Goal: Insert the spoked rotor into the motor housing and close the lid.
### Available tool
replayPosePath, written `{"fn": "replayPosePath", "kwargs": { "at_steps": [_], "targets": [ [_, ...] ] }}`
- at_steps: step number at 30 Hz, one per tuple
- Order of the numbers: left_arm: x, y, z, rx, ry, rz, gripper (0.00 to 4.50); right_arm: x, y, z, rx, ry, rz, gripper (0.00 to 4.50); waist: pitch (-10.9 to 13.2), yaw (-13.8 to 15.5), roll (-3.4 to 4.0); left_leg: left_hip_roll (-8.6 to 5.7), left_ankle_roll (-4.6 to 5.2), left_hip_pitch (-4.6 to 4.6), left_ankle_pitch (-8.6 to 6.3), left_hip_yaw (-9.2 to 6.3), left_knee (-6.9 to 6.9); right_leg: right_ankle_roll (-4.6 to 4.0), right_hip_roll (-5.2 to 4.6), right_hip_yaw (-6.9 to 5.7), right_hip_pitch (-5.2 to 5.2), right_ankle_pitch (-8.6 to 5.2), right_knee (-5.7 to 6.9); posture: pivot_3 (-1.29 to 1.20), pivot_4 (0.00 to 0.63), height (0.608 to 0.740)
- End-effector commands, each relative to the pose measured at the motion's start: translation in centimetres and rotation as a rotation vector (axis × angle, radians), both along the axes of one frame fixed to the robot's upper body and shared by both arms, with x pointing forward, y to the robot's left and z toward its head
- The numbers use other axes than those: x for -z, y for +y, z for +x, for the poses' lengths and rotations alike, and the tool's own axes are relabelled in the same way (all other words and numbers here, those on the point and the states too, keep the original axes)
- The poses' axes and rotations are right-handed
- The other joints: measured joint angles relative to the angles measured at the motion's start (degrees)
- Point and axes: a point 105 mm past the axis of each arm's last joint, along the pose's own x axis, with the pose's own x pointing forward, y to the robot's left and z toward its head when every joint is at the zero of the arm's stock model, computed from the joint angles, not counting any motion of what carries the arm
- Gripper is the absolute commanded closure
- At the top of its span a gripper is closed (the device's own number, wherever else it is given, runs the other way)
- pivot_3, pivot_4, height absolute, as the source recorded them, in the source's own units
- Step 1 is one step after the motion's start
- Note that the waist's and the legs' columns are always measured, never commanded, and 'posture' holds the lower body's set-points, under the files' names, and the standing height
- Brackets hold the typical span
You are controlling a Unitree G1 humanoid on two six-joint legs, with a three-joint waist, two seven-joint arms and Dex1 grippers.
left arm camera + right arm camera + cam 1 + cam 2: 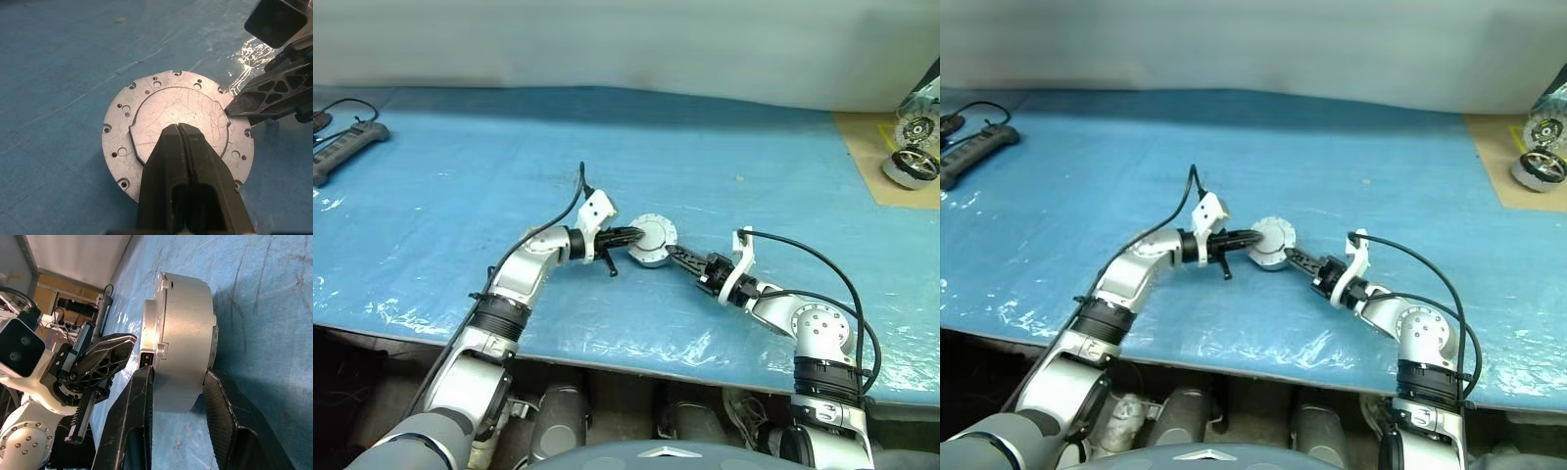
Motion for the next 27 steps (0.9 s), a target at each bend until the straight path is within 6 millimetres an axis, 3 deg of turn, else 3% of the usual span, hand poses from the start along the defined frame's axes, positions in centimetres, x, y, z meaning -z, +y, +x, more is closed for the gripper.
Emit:
{"fn": "replayPosePath", "kwargs": {
  "at_steps": [1,5,8,15,18,22,24,27],
  "targets": [
    [-2.9,0.5,0.7,-0.008,-0.032,-0.103,4.50,0.5,0.4,-0.1,-0.013,0.019,-0.015,3.38,0.0,0.0,0.00,0.01,0.00,0.01,0.00,0.00,0.00,0.00,0.00,0.00,0.00,0.00,0.01,0.00,0.150,0.740],
    [-5.8,1.9,1.1,-0.007,0.024,-0.229,4.50,0.1,0.3,0.3,0.017,0.028,0.034,3.38,0.0,-0.1,0.00,0.01,-0.02,0.01,0.02,0.00,0.00,0.00,0.01,0.00,-0.02,0.00,0.03,0.00,0.150,0.740],
    [-5.9,3.6,1.3,-0.040,0.108,-0.273,4.50,-1.5,-0.5,1.0,0.066,0.018,0.157,3.38,0.0,-0.2,0.02,0.00,-0.02,0.02,0.01,0.00,-0.01,-0.01,0.01,0.02,-0.02,0.00,0.02,0.00,0.150,0.740],
    [-0.8,4.0,-1.8,-0.102,0.395,-0.395,4.50,-6.0,-1.0,1.7,0.102,-0.064,0.391,3.38,0.2,0.1,0.30,-0.05,0.19,-0.41,0.01,0.03,0.03,-0.02,-0.01,0.01,-0.34,0.00,-0.03,0.00,0.150,0.740],
    [0.1,5.3,-1.4,-0.152,0.455,-0.474,4.50,-6.9,-0.4,1.5,0.084,-0.077,0.412,3.38,0.4,0.2,0.28,0.05,0.21,-0.63,0.07,0.01,0.03,-0.02,0.04,-0.12,-0.63,0.00,0.08,0.00,0.150,0.740],
    [0.3,7.1,-0.4,-0.191,0.561,-0.616,3.26,-7.6,0.1,1.2,0.062,-0.088,0.426,3.38,0.4,0.2,0.29,0.07,0.03,-0.60,0.05,-0.01,0.04,-0.02,0.05,-0.20,-0.58,0.00,0.11,0.00,0.150,0.740],
    [-0.5,7.9,0.1,-0.172,0.617,-0.738,2.58,-7.8,0.6,1.0,0.043,-0.092,0.423,3.38,0.4,0.2,0.29,0.02,0.00,-0.59,0.05,-0.01,0.08,-0.01,0.02,-0.18,-0.50,0.01,0.05,0.00,0.150,0.740],
    [-0.9,8.1,0.1,-0.124,0.674,-0.807,1.44,-8.1,0.8,0.9,0.029,-0.097,0.416,3.38,0.4,0.2,0.28,0.00,0.00,-0.58,0.05,-0.01,0.10,0.00,0.00,-0.18,-0.48,0.01,0.06,0.00,0.150,0.740]
  ]
}}
